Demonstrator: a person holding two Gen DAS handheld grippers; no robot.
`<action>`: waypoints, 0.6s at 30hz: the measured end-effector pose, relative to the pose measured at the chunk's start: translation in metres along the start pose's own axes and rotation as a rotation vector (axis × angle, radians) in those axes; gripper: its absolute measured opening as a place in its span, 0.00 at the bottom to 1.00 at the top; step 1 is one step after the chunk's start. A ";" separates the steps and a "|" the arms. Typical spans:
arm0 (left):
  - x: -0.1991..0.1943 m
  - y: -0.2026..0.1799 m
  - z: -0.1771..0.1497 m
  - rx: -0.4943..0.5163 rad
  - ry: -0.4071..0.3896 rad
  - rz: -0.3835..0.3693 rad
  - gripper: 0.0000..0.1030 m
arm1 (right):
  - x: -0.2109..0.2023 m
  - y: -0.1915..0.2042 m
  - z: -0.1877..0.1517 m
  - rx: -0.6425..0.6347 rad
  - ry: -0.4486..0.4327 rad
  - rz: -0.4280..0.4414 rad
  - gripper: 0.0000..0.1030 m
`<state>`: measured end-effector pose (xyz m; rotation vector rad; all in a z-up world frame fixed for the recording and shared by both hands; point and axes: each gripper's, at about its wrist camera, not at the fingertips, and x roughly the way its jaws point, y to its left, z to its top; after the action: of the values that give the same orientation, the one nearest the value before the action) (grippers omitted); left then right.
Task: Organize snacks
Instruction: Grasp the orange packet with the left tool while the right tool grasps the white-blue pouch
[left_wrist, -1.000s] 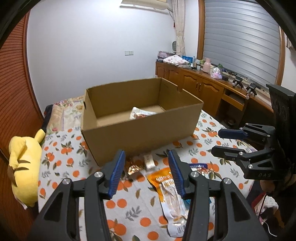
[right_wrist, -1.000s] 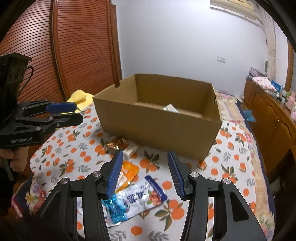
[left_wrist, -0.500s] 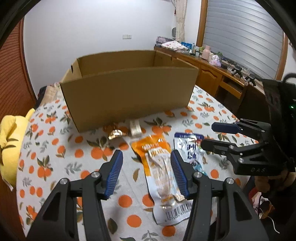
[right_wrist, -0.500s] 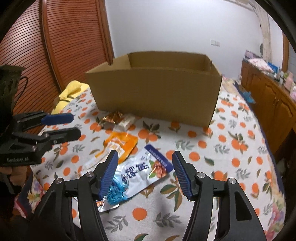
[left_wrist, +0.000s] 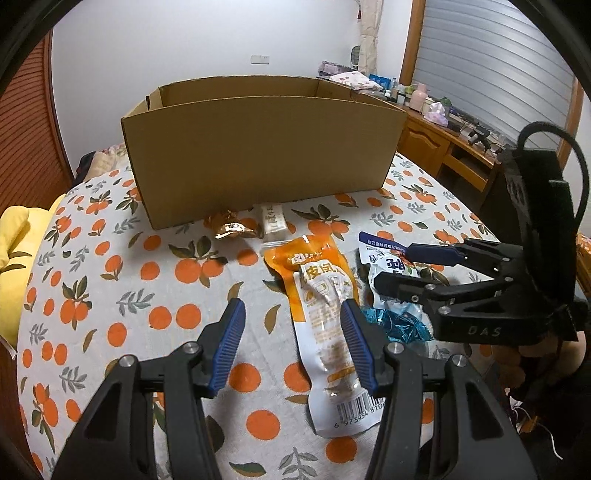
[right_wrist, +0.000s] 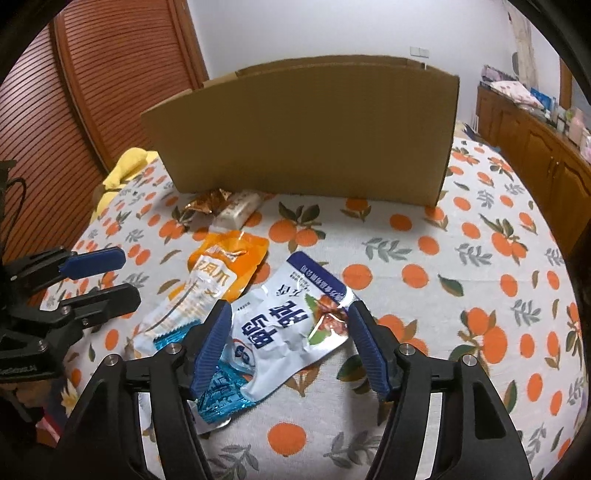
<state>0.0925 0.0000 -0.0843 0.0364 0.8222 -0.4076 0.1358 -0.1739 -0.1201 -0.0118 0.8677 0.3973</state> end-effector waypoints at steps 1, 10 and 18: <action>0.001 0.000 0.000 -0.002 0.001 0.000 0.52 | 0.002 0.000 0.000 0.000 0.004 -0.002 0.66; 0.009 -0.005 0.000 0.001 0.015 -0.008 0.52 | 0.011 -0.002 -0.002 -0.022 0.021 -0.080 0.73; 0.025 -0.011 0.005 0.009 0.043 -0.009 0.52 | 0.014 -0.004 0.003 -0.054 0.043 -0.090 0.70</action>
<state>0.1071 -0.0191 -0.0977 0.0495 0.8636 -0.4202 0.1476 -0.1719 -0.1287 -0.1094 0.8956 0.3370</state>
